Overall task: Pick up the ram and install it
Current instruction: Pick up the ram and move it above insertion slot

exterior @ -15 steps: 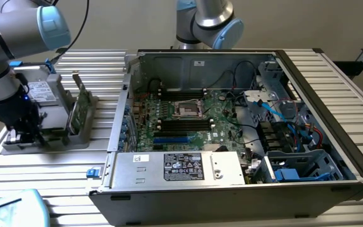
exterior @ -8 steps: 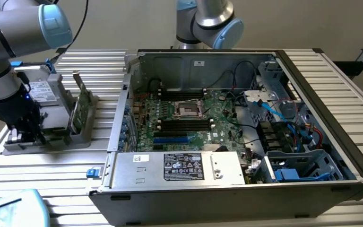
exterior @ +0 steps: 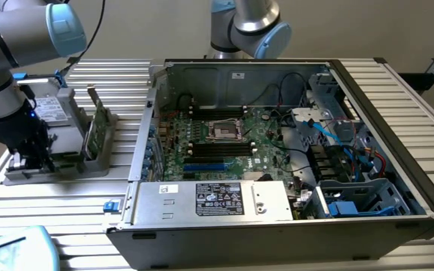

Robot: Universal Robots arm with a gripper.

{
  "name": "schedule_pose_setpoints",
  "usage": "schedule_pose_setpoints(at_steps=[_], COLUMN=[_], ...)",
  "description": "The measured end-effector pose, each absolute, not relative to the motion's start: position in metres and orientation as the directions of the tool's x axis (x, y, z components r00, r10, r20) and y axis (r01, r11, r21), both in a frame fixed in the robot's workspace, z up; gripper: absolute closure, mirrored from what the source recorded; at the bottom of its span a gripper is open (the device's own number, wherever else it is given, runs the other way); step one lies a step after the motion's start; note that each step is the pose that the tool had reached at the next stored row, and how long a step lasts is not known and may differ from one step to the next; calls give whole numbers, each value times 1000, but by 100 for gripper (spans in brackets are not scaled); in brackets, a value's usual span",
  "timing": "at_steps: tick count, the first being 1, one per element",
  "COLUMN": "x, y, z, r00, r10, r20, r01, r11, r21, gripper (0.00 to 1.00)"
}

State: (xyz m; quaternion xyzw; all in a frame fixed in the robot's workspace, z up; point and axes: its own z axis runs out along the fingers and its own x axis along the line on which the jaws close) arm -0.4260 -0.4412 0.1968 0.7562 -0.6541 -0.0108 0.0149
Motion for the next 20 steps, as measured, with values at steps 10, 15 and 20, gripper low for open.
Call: schedule_pose_setpoints(at_steps=[10, 15, 20], x=[-426, -426, -426], y=[-440, -439, -439], z=[200, 204, 211], r00=[142, 141, 141], r10=[-990, -990, -990], r20=[3, 3, 3], r01=[-989, -989, -989], r11=[-142, -141, -141], r21=[37, 37, 37], gripper=[86, 86, 86])
